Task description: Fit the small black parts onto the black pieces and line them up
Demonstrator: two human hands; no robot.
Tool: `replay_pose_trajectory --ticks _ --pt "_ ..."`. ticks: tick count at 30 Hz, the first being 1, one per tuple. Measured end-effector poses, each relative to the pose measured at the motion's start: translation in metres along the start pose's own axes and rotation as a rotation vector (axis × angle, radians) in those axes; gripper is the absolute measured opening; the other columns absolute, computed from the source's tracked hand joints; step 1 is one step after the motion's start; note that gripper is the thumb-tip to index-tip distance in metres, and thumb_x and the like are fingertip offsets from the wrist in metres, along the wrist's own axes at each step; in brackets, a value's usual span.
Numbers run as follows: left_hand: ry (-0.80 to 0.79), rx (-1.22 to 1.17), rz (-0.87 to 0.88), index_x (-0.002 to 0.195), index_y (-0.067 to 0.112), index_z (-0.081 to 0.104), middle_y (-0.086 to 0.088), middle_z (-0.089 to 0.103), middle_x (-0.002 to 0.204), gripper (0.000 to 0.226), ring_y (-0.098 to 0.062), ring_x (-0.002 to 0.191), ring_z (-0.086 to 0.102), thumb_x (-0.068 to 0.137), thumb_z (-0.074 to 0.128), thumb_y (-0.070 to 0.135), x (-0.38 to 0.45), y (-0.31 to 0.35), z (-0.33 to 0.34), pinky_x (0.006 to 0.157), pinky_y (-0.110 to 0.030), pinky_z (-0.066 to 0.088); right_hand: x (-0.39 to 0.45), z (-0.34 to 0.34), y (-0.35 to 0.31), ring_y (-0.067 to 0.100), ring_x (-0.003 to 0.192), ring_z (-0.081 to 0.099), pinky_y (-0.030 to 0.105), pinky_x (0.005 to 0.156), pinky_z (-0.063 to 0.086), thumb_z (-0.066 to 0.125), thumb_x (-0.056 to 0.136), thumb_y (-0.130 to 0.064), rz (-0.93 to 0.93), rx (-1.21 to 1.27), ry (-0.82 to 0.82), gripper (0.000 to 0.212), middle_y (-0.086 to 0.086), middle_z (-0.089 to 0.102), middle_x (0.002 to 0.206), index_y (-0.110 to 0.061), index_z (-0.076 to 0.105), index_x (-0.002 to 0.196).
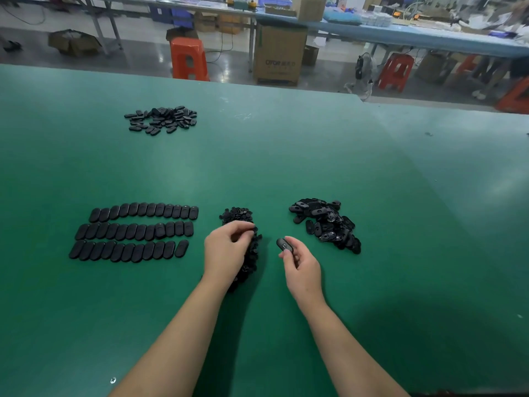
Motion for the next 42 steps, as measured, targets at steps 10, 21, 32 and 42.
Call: replay_pose_trajectory --ticks 10,21,32,42 --pt "-0.250 0.046 -0.127 0.092 0.023 0.077 0.014 0.067 0.065 0.012 0.003 0.055 0.055 0.088 0.072 0.012 -0.006 0.001 0.049 0.058 -0.014 0.043 0.002 0.000 0.005 0.005 0.093 0.069 0.026 0.084 0.055 0.064 0.098 -0.014 -0.010 0.111 0.008 0.017 -0.008 0.074 0.098 -0.025 0.068 0.112" --pt "-0.216 0.148 -0.193 0.079 0.025 0.072 0.007 0.072 0.076 0.013 -0.005 0.062 0.059 0.087 0.071 0.014 -0.007 0.000 0.055 0.055 -0.017 0.041 0.000 -0.001 0.000 -0.004 0.100 0.068 0.016 0.089 0.052 0.059 0.100 -0.008 -0.063 0.106 0.001 0.030 -0.019 0.074 0.104 -0.036 0.069 0.108" --pt "-0.247 0.378 -0.070 0.076 0.025 0.070 0.015 0.064 0.069 0.016 0.001 0.064 0.056 0.086 0.069 0.013 -0.004 0.012 0.058 0.053 -0.006 0.038 0.003 0.000 0.007 -0.015 0.094 0.064 0.009 0.082 0.050 0.063 0.097 -0.012 -0.025 0.007 -0.009 0.020 -0.016 0.073 0.098 -0.017 0.070 0.116" --pt "-0.283 0.496 -0.063 0.099 0.031 0.066 0.012 0.067 0.086 0.023 -0.013 0.084 0.064 0.081 0.080 0.031 0.002 0.013 0.054 0.071 -0.029 0.049 0.003 -0.001 0.007 0.007 0.096 0.071 0.030 0.089 0.056 0.057 0.100 -0.008 -0.020 0.064 -0.033 0.022 -0.009 0.075 0.100 -0.026 0.068 0.107"
Point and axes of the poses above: each hand's wrist, its own x-axis towards the middle knuckle, its own z-axis out of the palm, y = z × x, the point moved 6 cm from there along x, towards the middle knuckle
